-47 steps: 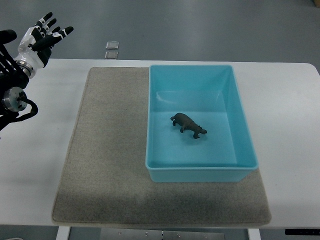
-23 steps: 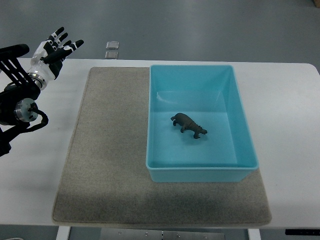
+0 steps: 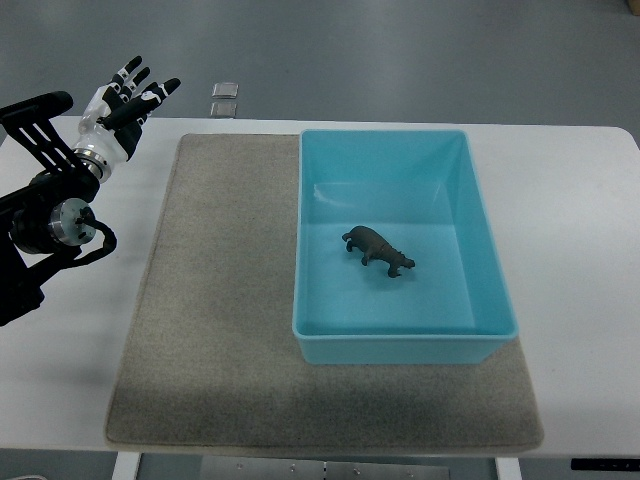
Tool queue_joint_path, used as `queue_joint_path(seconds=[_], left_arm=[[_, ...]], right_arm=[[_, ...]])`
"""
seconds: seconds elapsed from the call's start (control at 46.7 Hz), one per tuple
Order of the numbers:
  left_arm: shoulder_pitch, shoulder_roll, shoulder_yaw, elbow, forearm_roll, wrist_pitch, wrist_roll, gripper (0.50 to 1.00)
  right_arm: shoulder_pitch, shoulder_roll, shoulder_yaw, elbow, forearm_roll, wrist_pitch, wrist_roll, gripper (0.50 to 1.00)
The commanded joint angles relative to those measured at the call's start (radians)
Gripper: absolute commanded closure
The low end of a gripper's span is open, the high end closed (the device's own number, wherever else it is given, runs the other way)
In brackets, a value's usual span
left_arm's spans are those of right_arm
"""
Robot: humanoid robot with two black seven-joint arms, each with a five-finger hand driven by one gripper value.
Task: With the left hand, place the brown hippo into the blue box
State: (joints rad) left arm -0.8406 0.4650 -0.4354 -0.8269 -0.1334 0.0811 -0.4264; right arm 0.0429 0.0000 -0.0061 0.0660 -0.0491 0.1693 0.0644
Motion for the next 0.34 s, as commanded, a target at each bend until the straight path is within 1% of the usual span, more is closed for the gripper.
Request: queue_joint_path(seconds=[0.0, 0.321], left_arm=[[-0.002, -0.002, 0.0, 0.0, 0.0, 0.0, 0.0, 0.504], [-0.006, 0.0, -0.003, 0.0, 0.0, 0.0, 0.0, 0.504]], right_arm=[[0.0, 0.0, 0.0, 0.0, 0.002, 0.001, 0.0, 0.564], [0.0, 0.0, -0.003, 0.003, -0.009, 0.013, -0.003, 0.564]])
